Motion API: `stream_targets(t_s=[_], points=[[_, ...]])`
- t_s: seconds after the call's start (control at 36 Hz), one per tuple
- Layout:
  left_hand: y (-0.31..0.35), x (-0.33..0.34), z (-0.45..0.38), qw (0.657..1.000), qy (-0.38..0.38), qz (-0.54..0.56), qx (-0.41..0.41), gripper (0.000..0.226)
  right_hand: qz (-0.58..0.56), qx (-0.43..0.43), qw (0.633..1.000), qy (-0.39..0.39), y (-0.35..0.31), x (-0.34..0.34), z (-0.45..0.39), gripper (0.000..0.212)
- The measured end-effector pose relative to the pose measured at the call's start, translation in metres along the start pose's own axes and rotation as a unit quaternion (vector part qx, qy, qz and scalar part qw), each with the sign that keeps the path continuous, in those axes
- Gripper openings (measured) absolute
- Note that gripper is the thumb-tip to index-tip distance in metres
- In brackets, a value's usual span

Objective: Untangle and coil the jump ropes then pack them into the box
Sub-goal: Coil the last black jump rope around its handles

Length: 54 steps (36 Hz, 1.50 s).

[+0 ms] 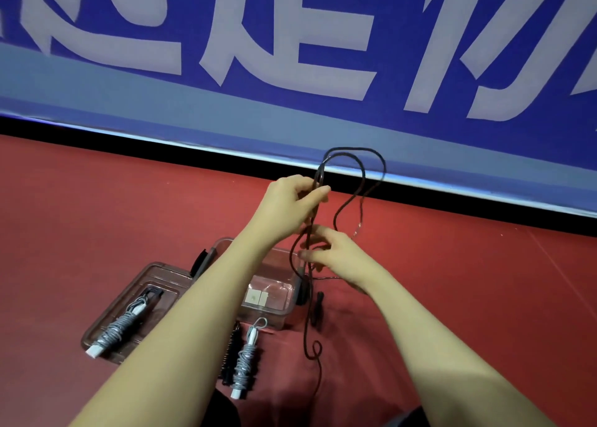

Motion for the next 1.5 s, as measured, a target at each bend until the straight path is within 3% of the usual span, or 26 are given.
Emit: stream_targets(t_s=[0.08, 0.17, 0.28, 0.36, 0.53, 0.58, 0.69, 0.81, 0.92, 1.03, 1.17, 1.22, 1.5], points=[[0.002, -0.003, -0.002, 1.000, 0.018, -0.002, 0.011, 0.024, -0.025, -0.025, 0.999, 0.000, -0.004, 0.004, -0.003, 0.019], [0.001, -0.006, -0.002, 0.999, 0.015, 0.031, 0.012, 0.025, -0.019, -0.028, 0.998, 0.047, -0.005, 0.003, -0.003, 0.011], [0.001, -0.005, 0.002, 0.995, -0.030, 0.094, -0.021, 0.011, -0.022, -0.033, 0.994, 0.104, -0.008, -0.004, -0.003, 0.012], [-0.008, -0.001, 0.004, 0.993, -0.061, 0.076, -0.065, 0.020, -0.075, -0.046, 0.984, 0.156, -0.009, -0.010, -0.004, 0.013], [-0.041, 0.013, 0.011, 0.956, -0.246, -0.064, -0.146, 0.039, -0.219, -0.070, 0.948, 0.219, -0.006, -0.021, -0.006, 0.022], [-0.046, 0.021, 0.015, 0.951, -0.269, -0.063, -0.140, 0.032, -0.281, -0.087, 0.930, 0.218, -0.010, -0.023, -0.005, 0.020], [-0.045, 0.032, 0.017, 0.967, -0.227, 0.007, -0.111, 0.020, -0.377, -0.115, 0.890, 0.228, -0.019, -0.025, -0.003, 0.016], [-0.041, 0.032, 0.012, 0.980, -0.174, -0.024, -0.097, 0.017, -0.421, -0.137, 0.867, 0.228, -0.022, -0.029, 0.001, 0.016], [-0.039, 0.022, 0.007, 0.991, -0.093, -0.027, -0.090, 0.027, -0.331, -0.099, 0.920, 0.184, -0.016, -0.031, 0.003, 0.013], [-0.033, 0.014, 0.002, 0.996, -0.047, -0.001, -0.071, 0.029, -0.151, 0.008, 0.987, 0.053, -0.001, -0.020, 0.004, 0.043], [-0.022, 0.005, -0.002, 0.999, 0.006, -0.016, -0.048, 0.031, -0.040, 0.006, 0.998, -0.053, 0.002, -0.005, 0.006, 0.050], [-0.020, 0.000, -0.003, 0.999, 0.030, -0.004, -0.043, 0.032, -0.049, -0.003, 0.997, -0.056, 0.000, -0.004, 0.005, 0.054], [-0.017, -0.002, -0.002, 0.996, 0.082, 0.020, -0.027, 0.029, 0.029, -0.050, 0.997, 0.047, -0.006, -0.007, 0.001, 0.010]])
Point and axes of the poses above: each hand's wrist, its own z-axis away from the middle knuckle, its own x-axis out of the palm, y = z × x, the point moved 2 cm from there along -z, towards the middle knuckle, and after that the axes turned 15 degrees about -y, right-handed, at the moved point
